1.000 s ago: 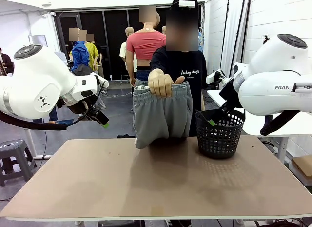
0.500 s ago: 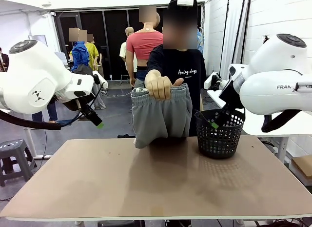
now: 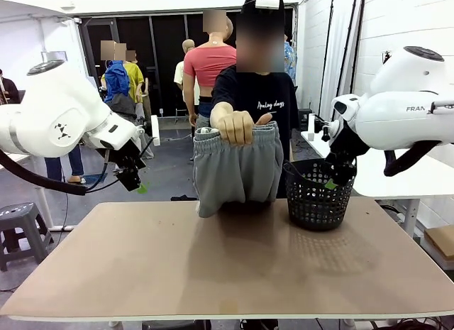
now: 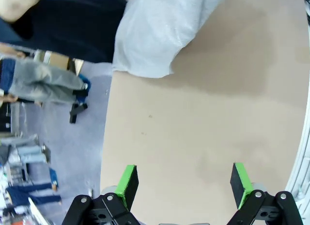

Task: Fold the training pants.
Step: Grab both ends of the Training pants handed by a person.

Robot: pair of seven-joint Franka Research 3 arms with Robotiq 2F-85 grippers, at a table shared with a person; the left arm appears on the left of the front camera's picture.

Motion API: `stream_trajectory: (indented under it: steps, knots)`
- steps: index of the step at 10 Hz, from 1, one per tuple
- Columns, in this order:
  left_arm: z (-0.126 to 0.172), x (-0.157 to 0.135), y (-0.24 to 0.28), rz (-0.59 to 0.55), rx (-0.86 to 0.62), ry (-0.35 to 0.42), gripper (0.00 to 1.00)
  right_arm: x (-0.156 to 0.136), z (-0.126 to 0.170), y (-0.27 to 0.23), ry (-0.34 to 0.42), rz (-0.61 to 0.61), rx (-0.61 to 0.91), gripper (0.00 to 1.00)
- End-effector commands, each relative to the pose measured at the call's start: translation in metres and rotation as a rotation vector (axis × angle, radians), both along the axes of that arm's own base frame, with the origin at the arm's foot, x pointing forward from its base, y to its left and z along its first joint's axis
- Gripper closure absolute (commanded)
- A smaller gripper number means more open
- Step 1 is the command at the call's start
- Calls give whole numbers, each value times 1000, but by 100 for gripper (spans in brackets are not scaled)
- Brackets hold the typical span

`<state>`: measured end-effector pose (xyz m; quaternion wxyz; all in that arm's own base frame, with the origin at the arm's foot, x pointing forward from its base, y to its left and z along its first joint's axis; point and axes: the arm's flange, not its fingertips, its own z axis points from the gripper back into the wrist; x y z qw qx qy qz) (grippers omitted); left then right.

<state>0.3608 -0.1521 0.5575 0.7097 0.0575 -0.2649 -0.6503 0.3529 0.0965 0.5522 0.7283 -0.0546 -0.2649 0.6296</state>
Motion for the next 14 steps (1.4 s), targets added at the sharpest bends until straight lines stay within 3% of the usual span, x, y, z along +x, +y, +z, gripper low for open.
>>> stream_trajectory:
  steps: [1, 2, 3, 4, 7, 9, 14]
  knots:
    - [-12, 20, 2, -128, -23, 32, 0, 17, -8, -6, 25, 57, -45, 0]
    - [-17, 26, 1, -108, -63, 51, 0, 17, -10, -5, 15, 45, -56, 0]
    - [-10, 7, -1, -63, 10, 12, 0, 12, -7, -4, -25, -15, -67, 0]
    - [-10, 7, -1, -63, 10, 12, 0, 13, -13, -5, 20, 40, -43, 0]
    - [-14, 11, -2, -84, 7, 13, 0, 14, -12, -6, 12, 25, -57, 0]
    - [-35, 47, -8, -194, -18, -18, 0, 38, -27, 0, -66, 63, 7, 0]
    - [-64, 85, -23, -272, -34, -43, 0, 59, -49, 7, -14, 163, 119, 0]
